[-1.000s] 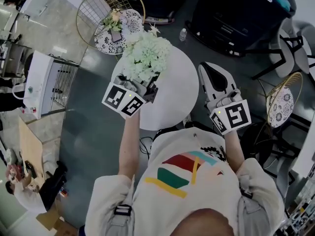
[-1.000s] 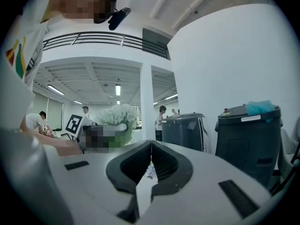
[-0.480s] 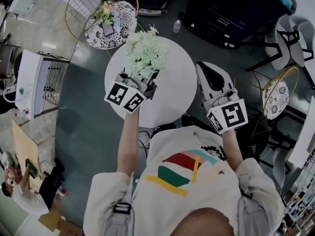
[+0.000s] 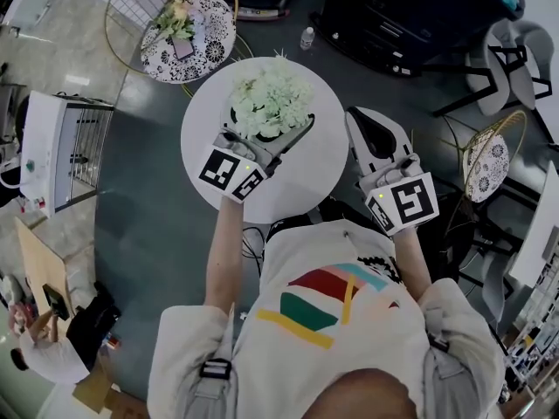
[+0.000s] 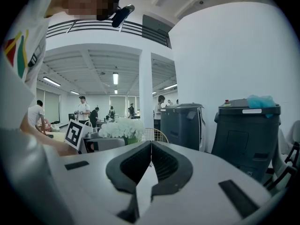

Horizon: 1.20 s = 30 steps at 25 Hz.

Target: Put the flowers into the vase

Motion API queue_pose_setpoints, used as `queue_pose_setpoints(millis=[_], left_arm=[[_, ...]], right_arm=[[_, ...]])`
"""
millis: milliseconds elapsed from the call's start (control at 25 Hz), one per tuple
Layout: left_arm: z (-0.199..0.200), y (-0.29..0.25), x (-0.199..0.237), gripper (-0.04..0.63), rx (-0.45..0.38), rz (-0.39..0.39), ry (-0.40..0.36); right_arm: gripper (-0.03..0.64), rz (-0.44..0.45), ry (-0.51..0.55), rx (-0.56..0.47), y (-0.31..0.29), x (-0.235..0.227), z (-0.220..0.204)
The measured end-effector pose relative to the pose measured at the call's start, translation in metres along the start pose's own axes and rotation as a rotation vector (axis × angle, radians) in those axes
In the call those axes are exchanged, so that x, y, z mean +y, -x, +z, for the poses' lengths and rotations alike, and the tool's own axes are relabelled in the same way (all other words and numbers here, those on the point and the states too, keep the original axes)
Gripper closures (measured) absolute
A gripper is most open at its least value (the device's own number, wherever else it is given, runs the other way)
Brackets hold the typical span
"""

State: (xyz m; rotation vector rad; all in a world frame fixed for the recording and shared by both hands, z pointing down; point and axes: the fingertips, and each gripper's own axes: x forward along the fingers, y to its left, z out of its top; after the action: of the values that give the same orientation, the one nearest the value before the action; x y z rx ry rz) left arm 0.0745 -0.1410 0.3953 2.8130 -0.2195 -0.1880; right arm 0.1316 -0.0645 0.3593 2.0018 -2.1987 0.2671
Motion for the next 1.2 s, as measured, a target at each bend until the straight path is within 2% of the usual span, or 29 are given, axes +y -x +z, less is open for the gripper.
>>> queue_pose_setpoints(millis=[80, 160, 360, 520, 760, 960, 1200], left_arm=[[-0.005, 0.001, 0.000, 0.033, 0.021, 0.006, 0.001], [-0.011, 0.003, 0.001, 0.009, 0.047, 0.014, -0.016], [-0.020, 0.008, 0.006, 0.006, 0.123, 0.063, -0.080], [-0.030, 0.007, 0.003, 0.006, 0.166, 0.073, -0.113], [-0.038, 0.010, 0.011, 0.006, 0.170, 0.101, -0.078], [-0.050, 0.009, 0.017, 0.006, 0.204, 0.118, -0.084], [-0.071, 0.017, 0.030, 0.006, 0.240, 0.142, -0.042]], right_arm=[[0.604, 0.009, 0.002, 0.006, -0.002, 0.004, -0.001], [0.604, 0.020, 0.005, 0.012, -0.005, 0.008, -0.003], [0.604, 0.040, 0.019, 0.030, -0.008, 0.015, -0.007], [0.604, 0.049, 0.021, 0.038, -0.009, 0.018, -0.010], [0.604, 0.058, 0.026, 0.048, -0.010, 0.023, -0.014], [0.604, 0.056, 0.025, 0.062, -0.007, 0.021, -0.019], [0.604, 0.053, 0.021, 0.077, -0.006, 0.021, -0.024]])
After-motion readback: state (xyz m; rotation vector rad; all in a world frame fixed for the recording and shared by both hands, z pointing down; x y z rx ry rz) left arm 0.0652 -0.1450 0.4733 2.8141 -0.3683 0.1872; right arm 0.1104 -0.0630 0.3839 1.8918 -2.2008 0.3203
